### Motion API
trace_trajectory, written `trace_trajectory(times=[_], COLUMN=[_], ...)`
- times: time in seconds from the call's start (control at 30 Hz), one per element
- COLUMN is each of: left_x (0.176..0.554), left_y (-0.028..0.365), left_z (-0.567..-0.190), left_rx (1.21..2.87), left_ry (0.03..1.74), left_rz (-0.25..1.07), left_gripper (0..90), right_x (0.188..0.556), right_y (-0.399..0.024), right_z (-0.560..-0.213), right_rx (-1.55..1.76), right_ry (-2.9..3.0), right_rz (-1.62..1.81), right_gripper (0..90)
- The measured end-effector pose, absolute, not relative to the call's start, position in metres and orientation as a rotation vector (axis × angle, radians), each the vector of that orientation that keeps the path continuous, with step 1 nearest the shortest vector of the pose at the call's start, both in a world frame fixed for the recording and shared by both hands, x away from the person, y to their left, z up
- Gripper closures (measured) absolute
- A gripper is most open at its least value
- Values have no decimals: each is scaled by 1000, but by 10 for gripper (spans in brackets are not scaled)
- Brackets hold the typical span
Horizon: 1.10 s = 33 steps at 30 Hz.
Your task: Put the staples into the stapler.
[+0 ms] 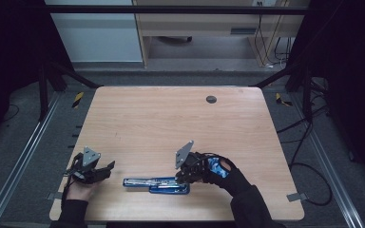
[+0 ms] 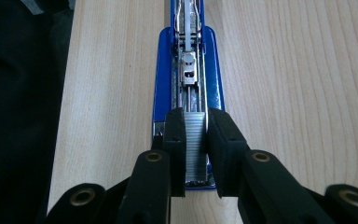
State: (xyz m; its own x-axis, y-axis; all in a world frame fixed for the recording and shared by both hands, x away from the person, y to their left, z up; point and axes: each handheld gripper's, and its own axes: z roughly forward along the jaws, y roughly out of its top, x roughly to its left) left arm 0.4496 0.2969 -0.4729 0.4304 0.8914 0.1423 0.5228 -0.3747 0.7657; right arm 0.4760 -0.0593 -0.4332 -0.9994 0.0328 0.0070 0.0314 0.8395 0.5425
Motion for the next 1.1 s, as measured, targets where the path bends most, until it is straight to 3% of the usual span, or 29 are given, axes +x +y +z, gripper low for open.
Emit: trace_trajectory(times=[1.1], left_x=[449], left_y=[296], left_z=[-473], left_rx=[2047], left_ry=[1190], left_rz=[744], left_gripper=[350], right_x=[476], right_y=[-57], right_z=[-443], right_rx=[54], right_ry=[3029], right_rz=[858], right_gripper=[781])
